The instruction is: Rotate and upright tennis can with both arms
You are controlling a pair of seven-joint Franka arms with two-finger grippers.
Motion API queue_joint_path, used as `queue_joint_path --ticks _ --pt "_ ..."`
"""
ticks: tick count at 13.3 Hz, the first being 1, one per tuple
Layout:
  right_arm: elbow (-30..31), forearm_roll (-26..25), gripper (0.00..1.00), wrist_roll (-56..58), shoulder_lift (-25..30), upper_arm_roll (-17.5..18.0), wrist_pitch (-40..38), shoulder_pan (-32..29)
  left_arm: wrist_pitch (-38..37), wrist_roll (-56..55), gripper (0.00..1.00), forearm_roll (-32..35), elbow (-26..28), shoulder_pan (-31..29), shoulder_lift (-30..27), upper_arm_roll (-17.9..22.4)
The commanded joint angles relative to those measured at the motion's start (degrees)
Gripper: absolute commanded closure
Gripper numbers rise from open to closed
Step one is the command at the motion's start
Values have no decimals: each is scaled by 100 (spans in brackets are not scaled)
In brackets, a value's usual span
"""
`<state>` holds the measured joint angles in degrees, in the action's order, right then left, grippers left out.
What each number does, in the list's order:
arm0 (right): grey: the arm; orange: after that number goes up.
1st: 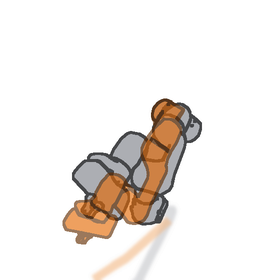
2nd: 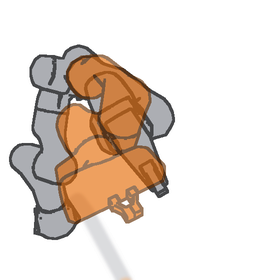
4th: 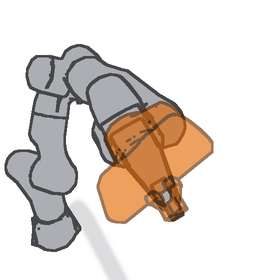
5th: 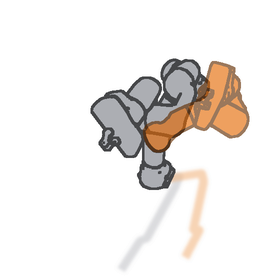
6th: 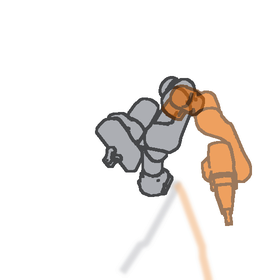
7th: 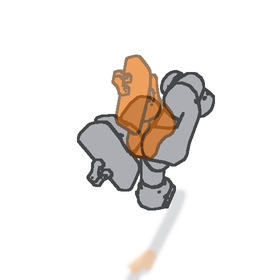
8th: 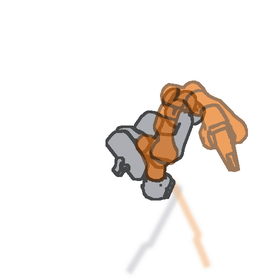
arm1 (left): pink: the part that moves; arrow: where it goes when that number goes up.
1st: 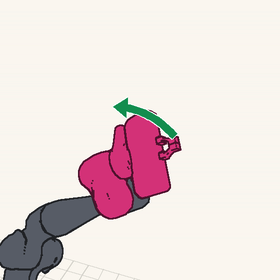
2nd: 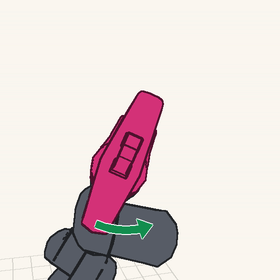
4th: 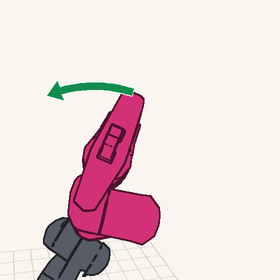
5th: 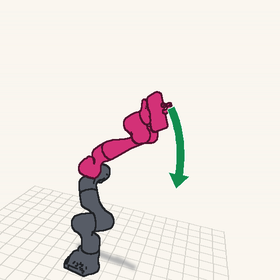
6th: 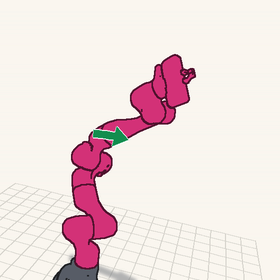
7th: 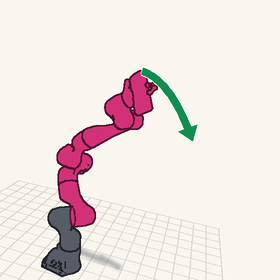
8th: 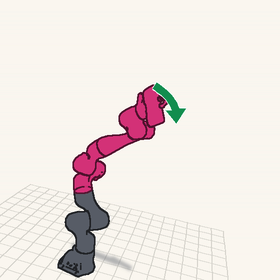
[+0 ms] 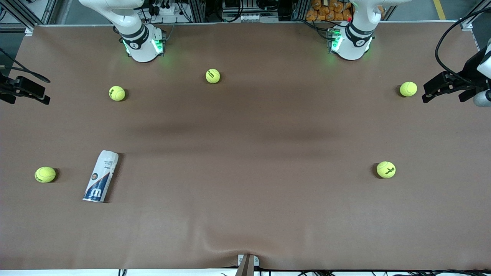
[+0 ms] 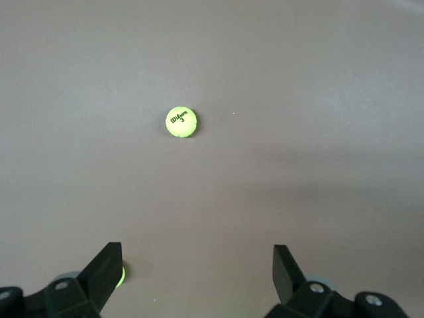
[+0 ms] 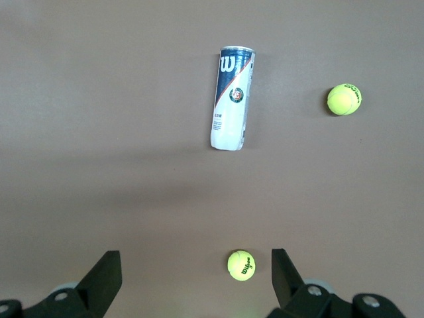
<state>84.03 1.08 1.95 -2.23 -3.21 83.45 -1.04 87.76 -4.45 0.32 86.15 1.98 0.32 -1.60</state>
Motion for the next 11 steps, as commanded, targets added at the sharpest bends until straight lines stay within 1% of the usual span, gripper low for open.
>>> queue_joint_path --ticks 1,5,7,9,11 --pt "166 -90 0 95 161 110 66 -133 -5 67 0 -93 7 -49 -23 -25" --pt "175 -81 0 86 135 102 66 -177 -5 93 0 -85 -1 -58 -23 -25" --pt "166 -81 0 86 -83 102 205 -255 -14 102 0 -93 -1 -49 -14 -25" --pt "157 -99 0 86 -635 102 670 -326 -14 93 0 -85 7 -49 -14 -16" --pt "166 -81 0 86 -1347 102 1127 -414 -66 120 0 -85 8 -49 -23 -25"
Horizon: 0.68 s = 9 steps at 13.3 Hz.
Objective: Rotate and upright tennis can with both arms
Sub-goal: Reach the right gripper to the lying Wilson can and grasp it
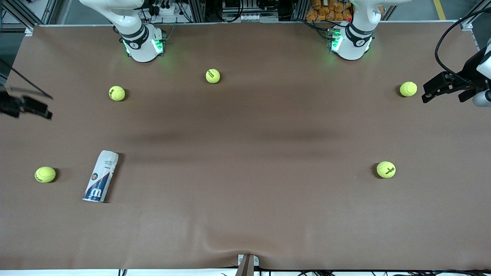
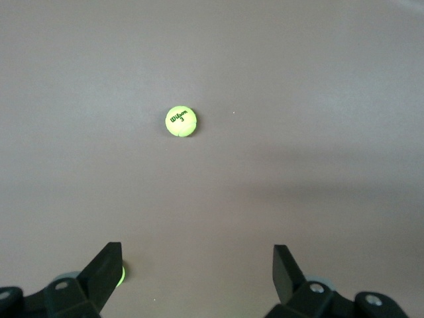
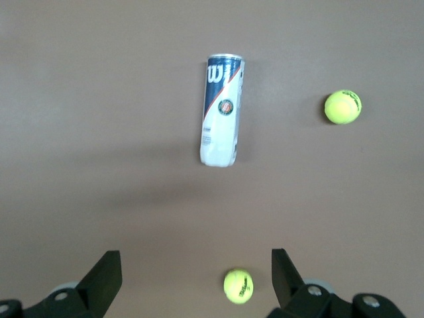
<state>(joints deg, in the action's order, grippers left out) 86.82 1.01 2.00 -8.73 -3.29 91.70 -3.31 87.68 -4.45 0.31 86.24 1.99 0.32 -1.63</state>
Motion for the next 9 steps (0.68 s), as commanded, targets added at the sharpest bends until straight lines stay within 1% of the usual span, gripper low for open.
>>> queue_joint_path --ticks 1,3,5,7,9 --pt "-121 -57 0 82 -1065 109 627 -213 -58 120 0 -84 -2 -41 -15 -22" --pt "-121 -48 0 82 -1769 100 1365 -266 -58 111 0 -75 -2 -40 -23 -30" --pt "-112 -22 0 82 -2341 109 2024 -310 -67 128 0 13 -11 -40 -23 -30" --pt "-112 -13 0 82 -2755 109 2579 -354 -67 181 0 22 -11 -32 -15 -39" --pt "-112 5 0 38 -3002 109 2818 -354 -58 199 0 4 -11 -40 -15 -48"
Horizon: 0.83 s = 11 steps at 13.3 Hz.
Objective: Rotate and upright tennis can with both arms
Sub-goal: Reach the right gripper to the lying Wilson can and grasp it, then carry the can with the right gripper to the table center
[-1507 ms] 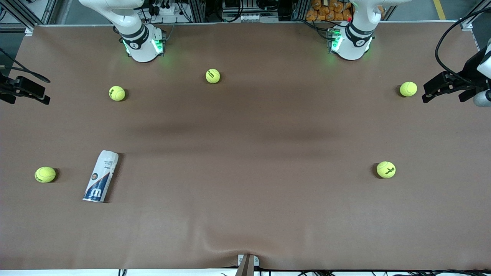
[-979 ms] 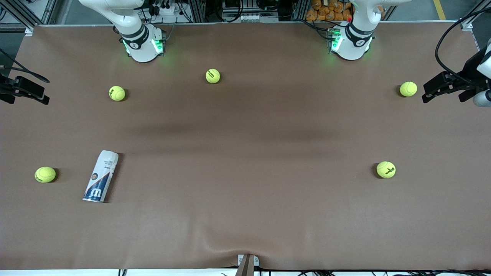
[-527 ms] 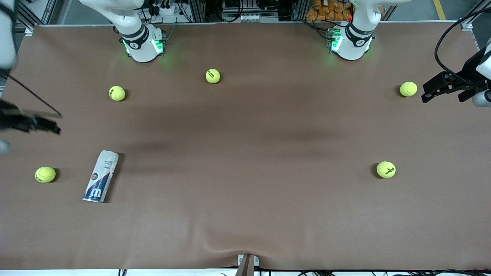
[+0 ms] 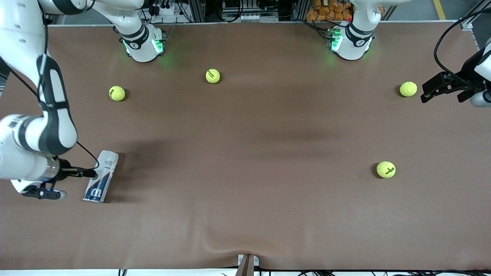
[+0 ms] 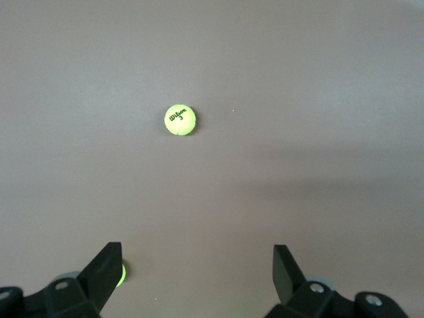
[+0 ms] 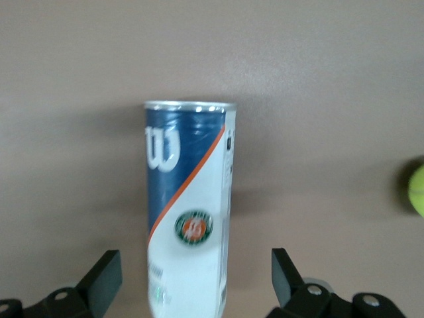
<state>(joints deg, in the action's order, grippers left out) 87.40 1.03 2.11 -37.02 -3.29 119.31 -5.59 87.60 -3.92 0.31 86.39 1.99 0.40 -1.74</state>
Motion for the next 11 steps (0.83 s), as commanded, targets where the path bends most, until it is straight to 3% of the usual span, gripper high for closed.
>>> queue_joint_path --ticks 1,6,11 --pt "-171 11 0 17 -287 118 170 -126 -58 155 0 4 -26 -33 -22 -37" --pt "-162 29 0 -105 -744 127 408 -56 -58 146 0 -49 -8 -50 -5 -11" --pt "-127 161 0 -106 -798 127 400 -47 -85 129 0 -49 1 -50 -5 -11"
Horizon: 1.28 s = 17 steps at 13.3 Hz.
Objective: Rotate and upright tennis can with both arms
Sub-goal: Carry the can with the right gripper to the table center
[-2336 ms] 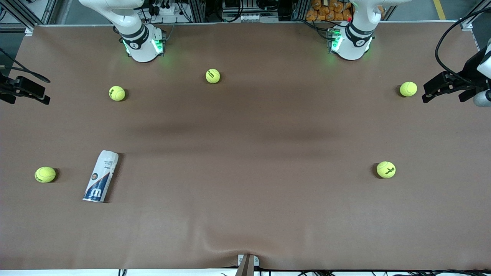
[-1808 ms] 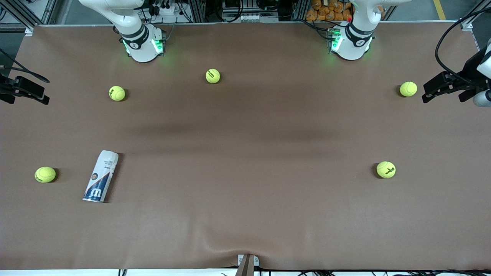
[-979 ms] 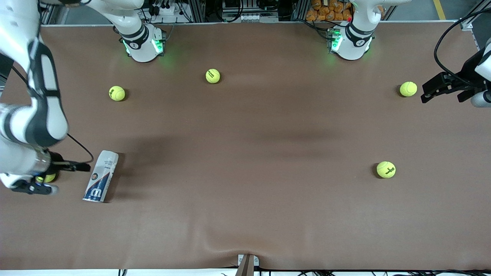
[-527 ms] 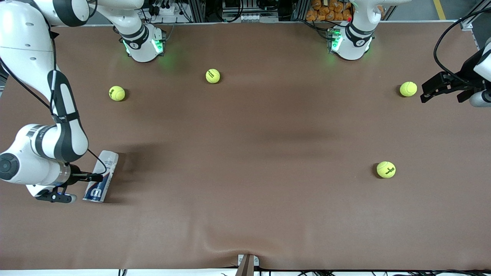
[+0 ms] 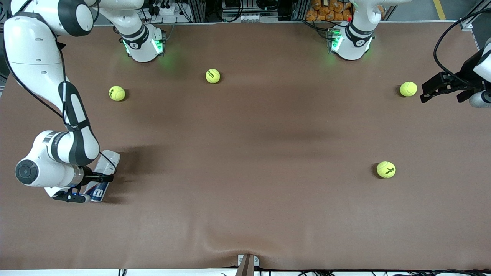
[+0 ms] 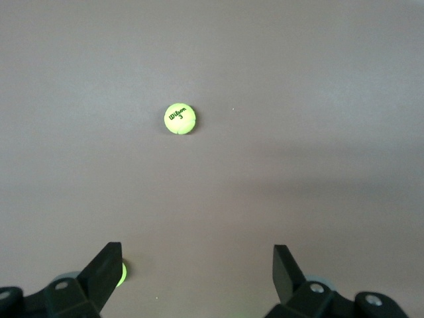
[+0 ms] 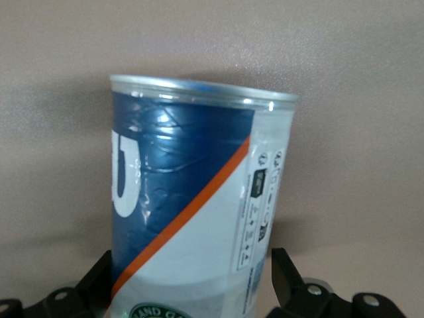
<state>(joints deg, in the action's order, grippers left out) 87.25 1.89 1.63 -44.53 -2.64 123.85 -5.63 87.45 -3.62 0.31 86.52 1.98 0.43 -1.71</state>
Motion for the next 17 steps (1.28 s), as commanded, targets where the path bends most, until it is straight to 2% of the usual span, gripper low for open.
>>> queue_joint_path --ticks 1,2,3,7,10,12,16,17 --pt "-112 75 0 -40 -47 62 -62 -43 -71 98 0 -49 -12 -48 -8 -13" --pt "-112 75 20 4 -39 62 -80 -43 -71 107 0 -49 -12 -48 -8 -13" --pt "-121 75 30 13 -39 62 -89 -43 -71 107 0 -49 -12 -48 -8 -13" --pt "-209 57 28 390 75 79 -97 131 -79 116 0 -49 -3 -57 -8 -4" --pt "-253 22 23 1074 365 79 -115 640 -97 133 0 -66 -3 -48 -8 -13" --pt "-253 22 23 1977 576 79 -237 1027 -106 125 0 -66 5 -48 -8 -4" --pt "-253 22 23 4568 866 79 -326 2002 -115 134 0 -66 14 -48 -8 -13" --pt "-253 22 23 4870 893 79 -326 2318 -115 134 0 -66 6 -48 -8 -13"
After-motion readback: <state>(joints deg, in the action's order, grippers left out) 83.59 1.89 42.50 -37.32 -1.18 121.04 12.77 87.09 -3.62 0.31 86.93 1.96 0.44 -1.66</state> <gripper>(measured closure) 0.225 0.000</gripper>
